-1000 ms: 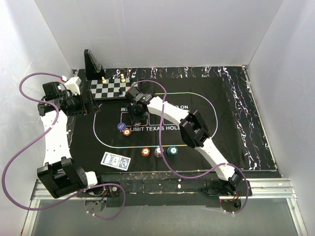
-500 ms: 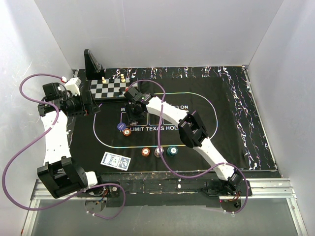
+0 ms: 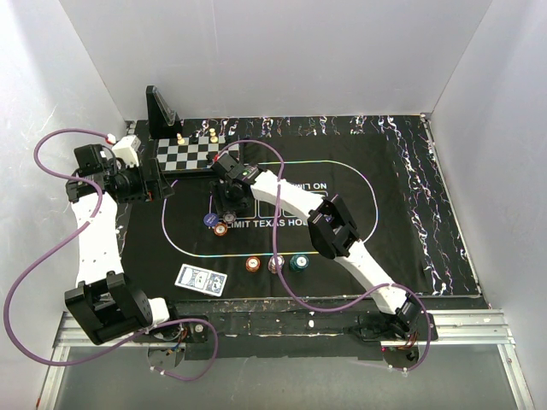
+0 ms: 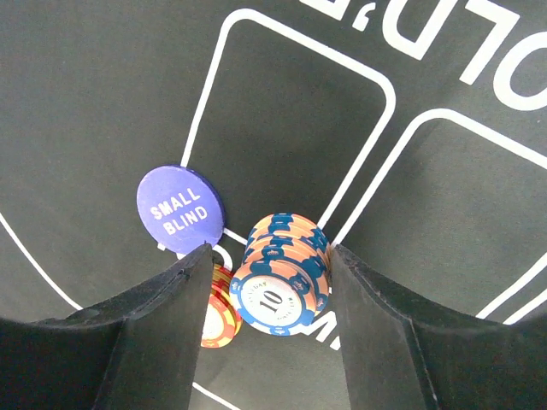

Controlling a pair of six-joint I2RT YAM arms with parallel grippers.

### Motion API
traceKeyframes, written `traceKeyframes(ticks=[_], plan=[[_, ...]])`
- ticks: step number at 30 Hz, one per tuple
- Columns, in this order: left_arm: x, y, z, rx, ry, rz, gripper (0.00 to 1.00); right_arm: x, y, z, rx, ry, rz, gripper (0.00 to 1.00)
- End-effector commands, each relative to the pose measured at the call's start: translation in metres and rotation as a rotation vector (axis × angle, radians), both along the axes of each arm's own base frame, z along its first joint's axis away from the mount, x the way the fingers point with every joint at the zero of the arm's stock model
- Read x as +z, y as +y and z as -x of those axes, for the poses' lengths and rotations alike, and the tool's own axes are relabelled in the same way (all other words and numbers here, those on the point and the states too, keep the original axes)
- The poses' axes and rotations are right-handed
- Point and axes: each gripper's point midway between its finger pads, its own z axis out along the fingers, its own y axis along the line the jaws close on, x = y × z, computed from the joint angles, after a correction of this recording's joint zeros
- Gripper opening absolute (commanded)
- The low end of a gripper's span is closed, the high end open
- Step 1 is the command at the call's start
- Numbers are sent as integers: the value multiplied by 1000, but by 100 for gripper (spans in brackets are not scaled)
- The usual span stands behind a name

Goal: Distribute texas hold em gaming equipment

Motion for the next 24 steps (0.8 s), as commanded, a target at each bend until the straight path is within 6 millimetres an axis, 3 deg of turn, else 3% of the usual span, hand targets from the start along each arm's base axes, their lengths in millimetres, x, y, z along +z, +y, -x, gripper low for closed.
traceKeyframes(ticks=[1,5,9,12,14,18,24], plan=[[17,1,0,1,-48,-8,98,12,-5,0,-1,-40,23,66],[15,2,2,3,-43,-22,98,46,-12,-14,-13,-115,16,67],[13,3,5,9,-36,-28,98,89,-32,-26,-37,-191,8,72],[15,3,7,11,-40,-30,98,118,-49,-18,-30,-229,-1,74],[18,4,7,14,-44,-30,98,127,-59,-6,-19,-225,-1,76],[23,3,10,19,-52,-30,98,124,-84,30,12,-203,25,80],[24,0,12,14,-54,-21,98,93,-121,94,69,-146,66,83]])
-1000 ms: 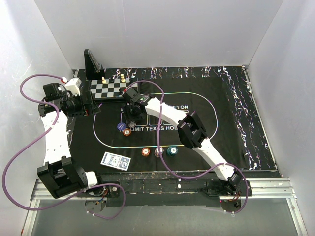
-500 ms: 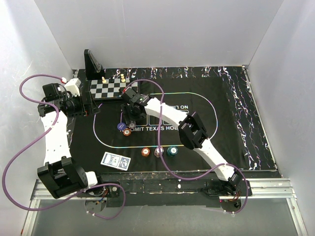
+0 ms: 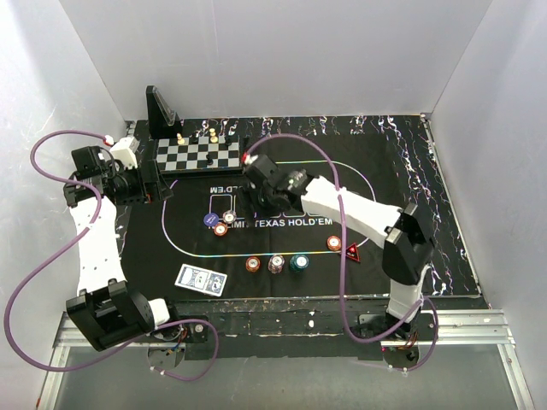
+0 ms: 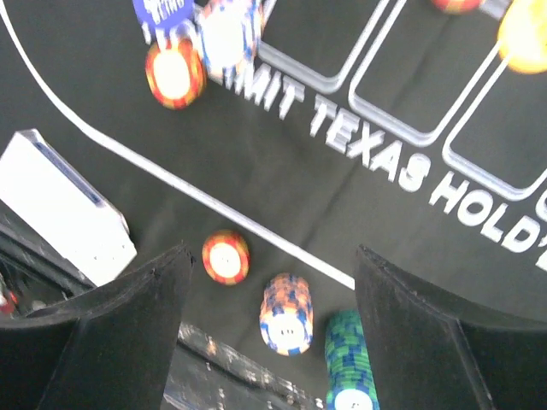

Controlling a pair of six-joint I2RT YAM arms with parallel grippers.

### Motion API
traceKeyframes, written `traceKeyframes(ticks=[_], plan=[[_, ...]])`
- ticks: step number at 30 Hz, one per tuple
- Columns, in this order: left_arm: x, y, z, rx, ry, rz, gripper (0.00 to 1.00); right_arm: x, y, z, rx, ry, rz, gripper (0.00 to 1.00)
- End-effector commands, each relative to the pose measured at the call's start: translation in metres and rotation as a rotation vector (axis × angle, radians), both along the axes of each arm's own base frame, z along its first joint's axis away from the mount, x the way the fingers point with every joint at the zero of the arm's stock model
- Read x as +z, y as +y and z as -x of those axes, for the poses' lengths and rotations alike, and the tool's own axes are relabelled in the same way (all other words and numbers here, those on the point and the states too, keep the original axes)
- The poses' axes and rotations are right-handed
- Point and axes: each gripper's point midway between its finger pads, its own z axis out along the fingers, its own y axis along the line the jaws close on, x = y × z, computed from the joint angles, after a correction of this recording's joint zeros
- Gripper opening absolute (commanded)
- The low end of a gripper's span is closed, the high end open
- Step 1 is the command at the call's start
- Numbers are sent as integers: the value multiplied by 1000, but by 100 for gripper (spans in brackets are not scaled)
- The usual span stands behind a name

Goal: Distribute texas hold em gaming equipment

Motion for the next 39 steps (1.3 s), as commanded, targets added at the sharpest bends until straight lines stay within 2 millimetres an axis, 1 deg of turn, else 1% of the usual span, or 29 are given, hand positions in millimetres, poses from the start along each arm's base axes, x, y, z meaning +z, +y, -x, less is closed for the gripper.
traceKeyframes(ticks=[1,4,7,13,20,26,34,39], plan=[[18,-1,3,0,-52,-11,98,-36,-20,46,58,29,51,83],[15,-2,3,0,-44,1,98,-54,-34,66,80,57,91,84],[17,-3,3,1,-45,8,98,-63,-36,75,98,63,110,84],[20,-2,3,5,-54,-1,98,-71,-33,80,120,66,132,85],[19,-2,3,4,-48,-2,98,-87,-39,88,133,98,170,85],[15,-1,3,4,-41,-3,98,-94,-44,93,132,104,204,83],[18,-1,2,5,-46,-4,98,-103,-47,96,131,114,235,80],[17,-1,3,4,-46,-7,98,-112,-49,98,131,131,257,77]])
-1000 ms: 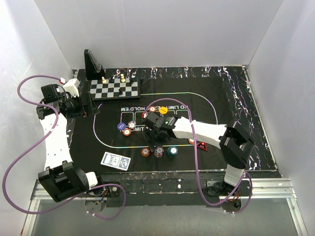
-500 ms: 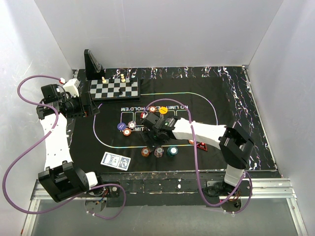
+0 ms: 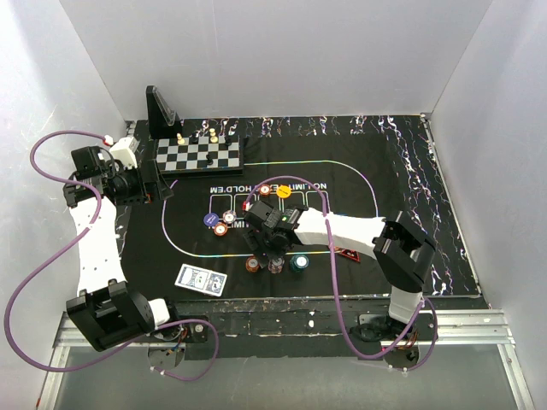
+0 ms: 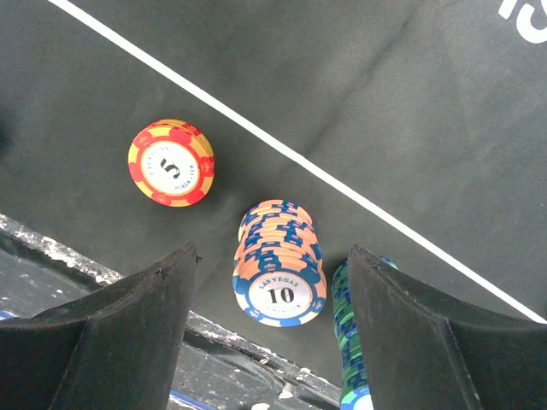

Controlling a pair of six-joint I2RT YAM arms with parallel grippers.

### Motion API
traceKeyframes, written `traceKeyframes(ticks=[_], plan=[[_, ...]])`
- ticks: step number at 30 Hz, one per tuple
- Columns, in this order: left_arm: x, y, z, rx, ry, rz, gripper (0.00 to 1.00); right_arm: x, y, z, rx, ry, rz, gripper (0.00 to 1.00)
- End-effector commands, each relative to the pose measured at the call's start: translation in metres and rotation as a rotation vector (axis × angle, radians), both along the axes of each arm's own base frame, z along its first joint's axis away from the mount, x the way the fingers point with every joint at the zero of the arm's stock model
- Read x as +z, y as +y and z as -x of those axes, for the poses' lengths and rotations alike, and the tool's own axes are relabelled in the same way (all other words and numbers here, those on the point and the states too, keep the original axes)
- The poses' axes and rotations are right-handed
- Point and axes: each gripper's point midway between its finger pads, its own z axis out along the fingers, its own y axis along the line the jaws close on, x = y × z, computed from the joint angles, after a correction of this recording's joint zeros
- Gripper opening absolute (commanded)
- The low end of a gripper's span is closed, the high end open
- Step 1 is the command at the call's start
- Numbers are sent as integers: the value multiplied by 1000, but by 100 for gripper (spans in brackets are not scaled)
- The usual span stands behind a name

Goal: Distribute texas hold em gaming equipment

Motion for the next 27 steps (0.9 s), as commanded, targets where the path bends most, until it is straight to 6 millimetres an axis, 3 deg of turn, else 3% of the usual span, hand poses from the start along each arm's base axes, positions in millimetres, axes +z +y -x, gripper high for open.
traceKeyframes(ticks=[1,8,16,27], plan=[[15,1,2,1,-42,-16,98,-14,-6,3,-3,9,48,77],[17,2,2,4,-48,-24,98,-21,-9,5,-5,19,63,74],[15,2,2,4,-41,-21,98,-15,-8,4,-12,12,49,61],[13,1,2,3,-36,-18,98,15,-9,-4,-25,-47,27,47]])
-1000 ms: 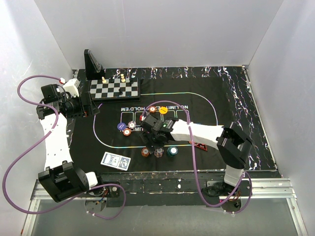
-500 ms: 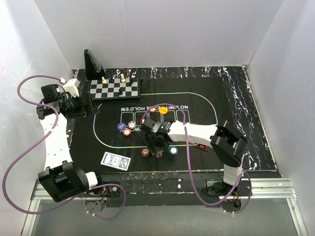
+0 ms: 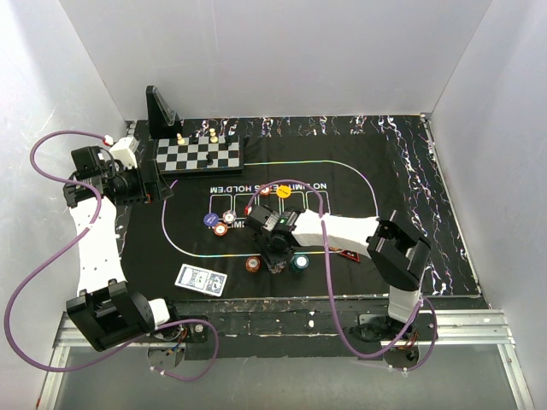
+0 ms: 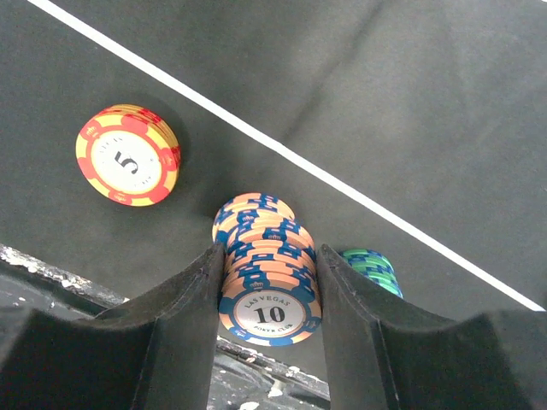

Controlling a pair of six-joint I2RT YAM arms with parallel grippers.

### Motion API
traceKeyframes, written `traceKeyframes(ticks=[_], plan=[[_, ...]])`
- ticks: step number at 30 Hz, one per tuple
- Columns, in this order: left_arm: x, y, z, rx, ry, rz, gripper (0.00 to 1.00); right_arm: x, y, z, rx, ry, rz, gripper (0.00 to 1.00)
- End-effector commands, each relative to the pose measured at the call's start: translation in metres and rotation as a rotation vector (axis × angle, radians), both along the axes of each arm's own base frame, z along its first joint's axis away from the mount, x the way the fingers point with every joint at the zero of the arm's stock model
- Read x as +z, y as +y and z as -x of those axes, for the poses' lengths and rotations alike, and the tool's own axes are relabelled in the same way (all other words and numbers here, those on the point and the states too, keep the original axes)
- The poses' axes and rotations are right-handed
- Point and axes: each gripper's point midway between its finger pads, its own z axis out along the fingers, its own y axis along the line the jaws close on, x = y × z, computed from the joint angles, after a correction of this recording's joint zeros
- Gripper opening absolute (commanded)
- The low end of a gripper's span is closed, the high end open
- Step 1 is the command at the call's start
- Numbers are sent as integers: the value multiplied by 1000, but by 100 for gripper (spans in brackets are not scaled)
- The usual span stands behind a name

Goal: Distribute texas hold em gaming equipment

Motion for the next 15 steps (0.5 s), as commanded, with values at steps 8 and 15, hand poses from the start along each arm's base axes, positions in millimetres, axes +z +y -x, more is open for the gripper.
traceKeyframes(ticks=[8,15], plan=[[14,2,1,3,-40,-25,98,60,3,-24,-41,-98,-93,36],[14,3,0,0,-37,-25,98,84,-17,-90,-181,-139,-134,34]])
